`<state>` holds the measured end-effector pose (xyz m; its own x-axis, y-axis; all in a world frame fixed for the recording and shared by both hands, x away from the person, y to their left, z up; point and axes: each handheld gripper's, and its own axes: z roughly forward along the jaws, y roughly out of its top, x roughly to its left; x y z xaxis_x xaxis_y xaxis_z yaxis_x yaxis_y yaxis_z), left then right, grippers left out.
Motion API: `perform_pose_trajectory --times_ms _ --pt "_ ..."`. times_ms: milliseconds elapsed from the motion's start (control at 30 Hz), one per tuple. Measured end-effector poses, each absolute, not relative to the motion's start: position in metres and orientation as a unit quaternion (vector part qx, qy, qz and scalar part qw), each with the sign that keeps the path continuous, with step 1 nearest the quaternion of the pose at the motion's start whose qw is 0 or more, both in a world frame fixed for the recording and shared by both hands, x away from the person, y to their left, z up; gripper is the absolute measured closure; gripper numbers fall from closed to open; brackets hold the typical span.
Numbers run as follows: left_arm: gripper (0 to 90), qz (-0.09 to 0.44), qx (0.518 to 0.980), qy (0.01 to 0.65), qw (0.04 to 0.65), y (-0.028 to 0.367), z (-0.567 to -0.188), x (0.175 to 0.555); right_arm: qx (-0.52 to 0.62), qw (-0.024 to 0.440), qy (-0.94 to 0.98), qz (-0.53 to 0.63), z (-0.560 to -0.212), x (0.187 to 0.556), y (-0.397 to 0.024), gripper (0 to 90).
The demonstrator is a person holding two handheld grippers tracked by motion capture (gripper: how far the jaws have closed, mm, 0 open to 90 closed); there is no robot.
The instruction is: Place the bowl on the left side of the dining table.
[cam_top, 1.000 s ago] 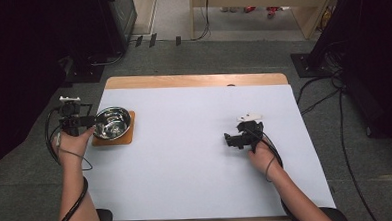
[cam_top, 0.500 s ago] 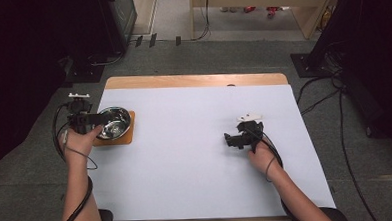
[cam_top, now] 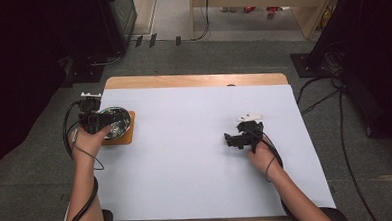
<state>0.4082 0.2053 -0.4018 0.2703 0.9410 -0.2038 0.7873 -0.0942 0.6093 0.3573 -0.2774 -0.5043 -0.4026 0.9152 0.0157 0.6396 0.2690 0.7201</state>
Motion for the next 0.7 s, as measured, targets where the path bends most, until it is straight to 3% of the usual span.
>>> perform_pose_trajectory --times_ms 700 --pt "29.5 0.112 0.759 0.552 0.326 0.168 -0.408 0.408 0.505 0.208 0.769 0.332 -0.504 0.357 -0.277 4.1"
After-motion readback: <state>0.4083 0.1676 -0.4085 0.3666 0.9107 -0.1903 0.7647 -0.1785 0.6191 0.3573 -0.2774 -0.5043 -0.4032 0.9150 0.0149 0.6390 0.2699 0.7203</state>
